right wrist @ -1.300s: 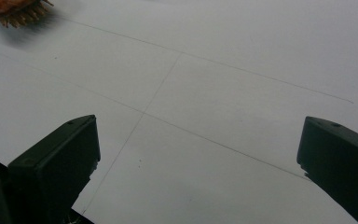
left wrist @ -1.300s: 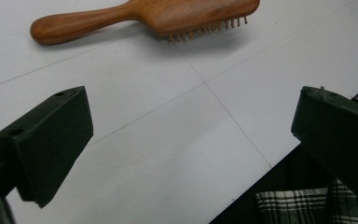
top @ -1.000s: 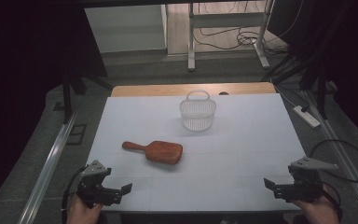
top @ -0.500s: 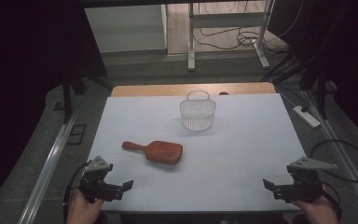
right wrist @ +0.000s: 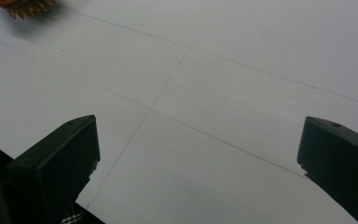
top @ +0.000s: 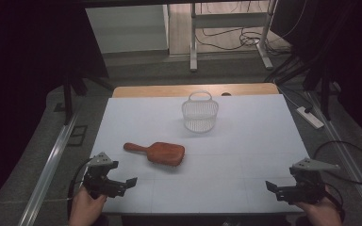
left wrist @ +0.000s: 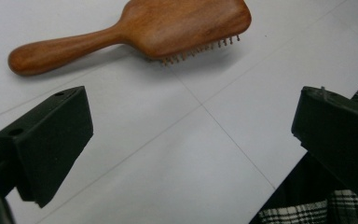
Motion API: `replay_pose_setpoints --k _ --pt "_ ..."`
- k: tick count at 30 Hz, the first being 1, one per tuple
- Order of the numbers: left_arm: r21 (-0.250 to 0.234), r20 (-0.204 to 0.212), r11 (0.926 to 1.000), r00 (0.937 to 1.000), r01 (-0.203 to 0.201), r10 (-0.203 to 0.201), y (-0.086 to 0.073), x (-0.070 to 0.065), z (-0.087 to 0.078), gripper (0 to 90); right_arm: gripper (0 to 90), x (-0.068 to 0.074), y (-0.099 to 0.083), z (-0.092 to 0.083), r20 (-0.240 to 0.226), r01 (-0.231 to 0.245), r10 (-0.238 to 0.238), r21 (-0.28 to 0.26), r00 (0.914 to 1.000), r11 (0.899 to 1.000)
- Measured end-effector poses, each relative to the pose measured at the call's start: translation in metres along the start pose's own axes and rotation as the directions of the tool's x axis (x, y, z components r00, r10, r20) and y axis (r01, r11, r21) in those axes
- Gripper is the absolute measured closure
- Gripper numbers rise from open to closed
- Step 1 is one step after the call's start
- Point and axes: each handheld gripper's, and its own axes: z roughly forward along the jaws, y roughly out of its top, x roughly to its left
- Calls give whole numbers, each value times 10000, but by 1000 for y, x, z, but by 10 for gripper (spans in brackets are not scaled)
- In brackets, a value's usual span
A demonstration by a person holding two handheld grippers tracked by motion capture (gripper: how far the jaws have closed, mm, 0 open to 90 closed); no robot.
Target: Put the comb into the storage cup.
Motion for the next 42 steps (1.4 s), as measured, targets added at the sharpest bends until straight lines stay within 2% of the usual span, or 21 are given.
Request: replay_pose_setpoints --k 8,20,25,42 --pt "82 218 9996 9994 267 -269 5 8 7 0 0 -1 0 1 3 -64 64 48 10000 10000" --pt "283 -98 9991 9995 311 -308 14 12 13 0 0 0 0 1 21 -37 37 85 10000 10000" --pt "476 -270 9987 9995 202 -189 20 14 17 0 0 0 0 1 16 -39 38 78 10000 10000" --pt "748 -446 9965 9984 379 -347 41 24 35 0 0 0 1 2 40 16 -17 132 10000 9999"
